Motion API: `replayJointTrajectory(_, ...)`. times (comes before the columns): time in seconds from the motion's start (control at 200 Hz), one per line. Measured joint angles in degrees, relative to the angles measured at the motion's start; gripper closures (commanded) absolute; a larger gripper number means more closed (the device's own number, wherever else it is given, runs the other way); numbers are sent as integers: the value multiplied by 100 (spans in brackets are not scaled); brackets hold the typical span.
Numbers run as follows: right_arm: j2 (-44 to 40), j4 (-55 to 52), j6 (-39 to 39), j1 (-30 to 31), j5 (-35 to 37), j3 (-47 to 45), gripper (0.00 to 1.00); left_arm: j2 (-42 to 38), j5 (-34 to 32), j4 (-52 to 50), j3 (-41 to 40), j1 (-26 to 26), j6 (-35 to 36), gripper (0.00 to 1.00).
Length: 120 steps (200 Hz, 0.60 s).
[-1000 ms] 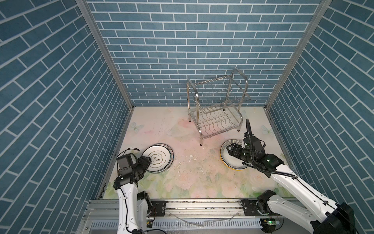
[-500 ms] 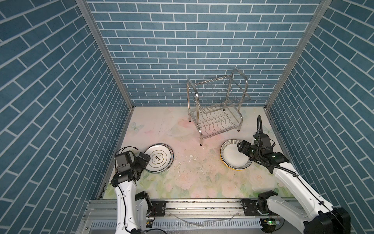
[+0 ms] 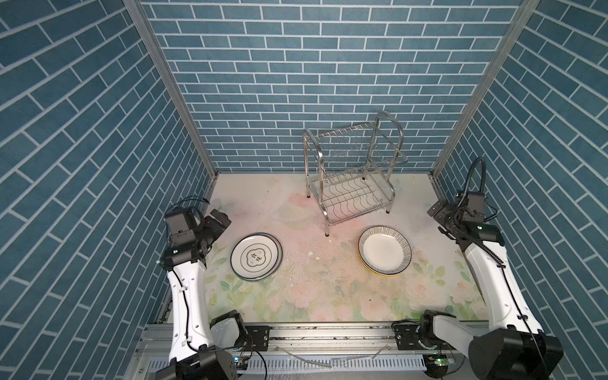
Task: Unload the plates from the dish rack
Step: Reset both arms
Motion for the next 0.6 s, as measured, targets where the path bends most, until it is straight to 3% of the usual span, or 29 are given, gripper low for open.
replayJointTrajectory(0.185, 122, 63, -374, -7, 365, 988, 1, 490, -256, 155, 756, -81, 332, 1)
replayJointTrajectory(0.375, -46, 334, -1019, -7, 675, 1115, 1, 566, -483, 369, 879, -256, 671, 1)
replayJointTrajectory(0.505, -313, 785, -1519, 7, 619, 1012, 1, 404, -1021, 761, 822, -815, 1060, 1)
replayJointTrajectory(0.6, -815, 1746, -1904, 20, 299, 264, 1, 186, -1419, 1193, 560, -1316, 1425, 1)
